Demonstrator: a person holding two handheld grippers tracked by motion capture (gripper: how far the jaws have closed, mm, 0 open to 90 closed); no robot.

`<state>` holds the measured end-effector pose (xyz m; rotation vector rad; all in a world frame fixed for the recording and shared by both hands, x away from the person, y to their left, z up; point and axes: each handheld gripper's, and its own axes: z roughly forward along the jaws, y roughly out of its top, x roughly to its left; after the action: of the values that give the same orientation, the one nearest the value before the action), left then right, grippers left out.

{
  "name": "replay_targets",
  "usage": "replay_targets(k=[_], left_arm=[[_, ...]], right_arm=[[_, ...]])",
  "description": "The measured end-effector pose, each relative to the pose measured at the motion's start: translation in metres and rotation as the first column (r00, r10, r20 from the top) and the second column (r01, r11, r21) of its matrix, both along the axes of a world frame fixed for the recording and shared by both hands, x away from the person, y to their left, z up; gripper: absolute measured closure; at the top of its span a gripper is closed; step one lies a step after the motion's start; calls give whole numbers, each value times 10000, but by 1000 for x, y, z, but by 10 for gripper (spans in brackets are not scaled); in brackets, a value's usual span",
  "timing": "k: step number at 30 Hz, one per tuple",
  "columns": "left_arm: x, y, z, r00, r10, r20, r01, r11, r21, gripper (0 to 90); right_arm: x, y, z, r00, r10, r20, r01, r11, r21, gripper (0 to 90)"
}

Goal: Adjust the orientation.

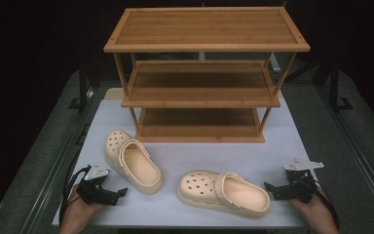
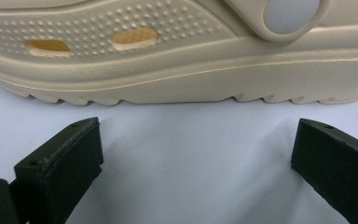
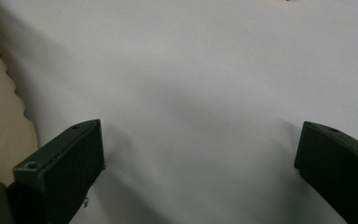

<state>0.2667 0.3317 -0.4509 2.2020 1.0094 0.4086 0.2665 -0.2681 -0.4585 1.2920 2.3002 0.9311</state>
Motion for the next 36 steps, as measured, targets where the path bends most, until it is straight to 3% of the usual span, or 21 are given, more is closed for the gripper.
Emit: replay_targets(k=[6,13,16,22,26,30,33,36], left_arm=[[-1,1,1,10000,57,57,-57,10000,18,25],[-4,9,4,9997,197,149,-194,9996,-185,148],[-6,13,5,9994,317,109,-316,9994,-169,160],[-10,25,13,9982,462,380,-445,9980,-449,372],[-10,32,18,9973,669,310,-648,9958,-640,524],[-6,38,27,9933,1158,69,-1147,9895,-877,735],[-3,39,33,9915,1303,61,-1293,9882,-825,900],[5,42,42,9875,1571,86,-1561,9851,-719,900]], right_arm=[[0,0,0,10000,-15,-9,15,10000,11,10],[0,0,0,10000,-15,6,15,10000,10,10],[0,0,0,10000,-12,5,12,10000,15,10],[0,0,0,10000,-6,15,6,10000,31,10],[0,0,0,10000,-9,12,9,10000,32,10],[0,0,0,10000,-8,12,8,10000,29,10],[0,0,0,10000,-9,9,9,10000,29,10],[0,0,0,10000,-10,6,10,10000,23,10]])
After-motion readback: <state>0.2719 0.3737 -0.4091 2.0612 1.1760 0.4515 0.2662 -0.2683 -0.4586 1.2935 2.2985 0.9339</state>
